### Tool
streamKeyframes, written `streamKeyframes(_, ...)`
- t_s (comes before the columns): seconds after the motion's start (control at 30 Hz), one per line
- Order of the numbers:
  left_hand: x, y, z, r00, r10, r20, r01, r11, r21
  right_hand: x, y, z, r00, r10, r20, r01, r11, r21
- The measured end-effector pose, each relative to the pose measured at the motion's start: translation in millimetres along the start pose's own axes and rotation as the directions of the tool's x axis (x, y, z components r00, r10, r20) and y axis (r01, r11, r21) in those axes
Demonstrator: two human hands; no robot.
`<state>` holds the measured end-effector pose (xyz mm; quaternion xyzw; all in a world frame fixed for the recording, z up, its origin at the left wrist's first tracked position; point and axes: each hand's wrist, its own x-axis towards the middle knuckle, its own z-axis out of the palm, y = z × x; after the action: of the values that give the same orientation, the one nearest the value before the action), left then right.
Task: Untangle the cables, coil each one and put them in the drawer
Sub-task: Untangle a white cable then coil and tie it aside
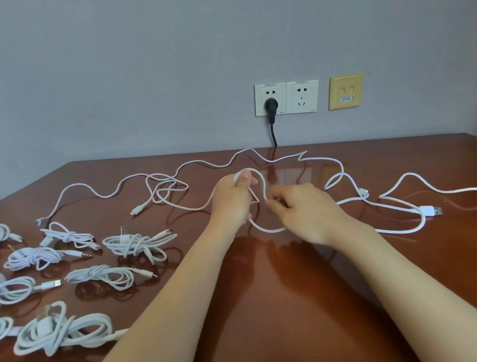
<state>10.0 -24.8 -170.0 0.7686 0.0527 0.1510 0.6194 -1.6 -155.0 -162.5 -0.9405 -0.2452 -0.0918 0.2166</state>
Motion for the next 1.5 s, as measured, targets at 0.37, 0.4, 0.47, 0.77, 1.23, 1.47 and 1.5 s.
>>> streamKeyframes(0.37, -1.6, 0.4, 4.0, 0.996, 0.084, -0.031, -0.081, 0.993, 0.085, -5.1, -13.6, 1.0, 0.992, -0.080, 0.098, 0.084, 0.996, -0.030)
streamKeyframes(0.4, -2.1, 1.1, 5.0, 0.996, 0.088, -0.017, -0.086, 0.991, 0.099, -5.2, -13.1, 0.7, 0.992, -0.075, 0.102, 0.078, 0.996, -0.034)
streamKeyframes(0.47, -2.2, 1.7, 5.8, 0.993, 0.114, -0.010, -0.112, 0.984, 0.141, -5.2, -12.3, 0.4, 0.992, -0.072, 0.103, 0.077, 0.996, -0.045)
streamKeyframes(0.77, -7.6, 0.8, -2.3, 0.952, 0.305, -0.028, -0.191, 0.660, 0.727, -6.1, -11.8, 3.1, 0.988, -0.099, 0.121, 0.110, 0.990, -0.087)
streamKeyframes(1.23, -3.3, 7.5, -2.7, 0.989, -0.114, 0.097, 0.147, 0.852, -0.502, -3.8, -4.7, 6.1, 0.996, -0.045, 0.071, 0.046, 0.999, -0.014)
streamKeyframes(1.47, 0.6, 11.7, -15.4, 0.964, -0.230, 0.135, 0.256, 0.655, -0.711, -4.9, -5.7, 5.0, 0.997, -0.040, 0.073, 0.041, 0.999, -0.015)
streamKeyframes(1.5, 1.9, 10.3, -17.7, 0.962, -0.232, 0.142, 0.263, 0.652, -0.711, -4.4, -4.2, 4.8, 0.997, -0.030, 0.069, 0.031, 0.999, -0.016)
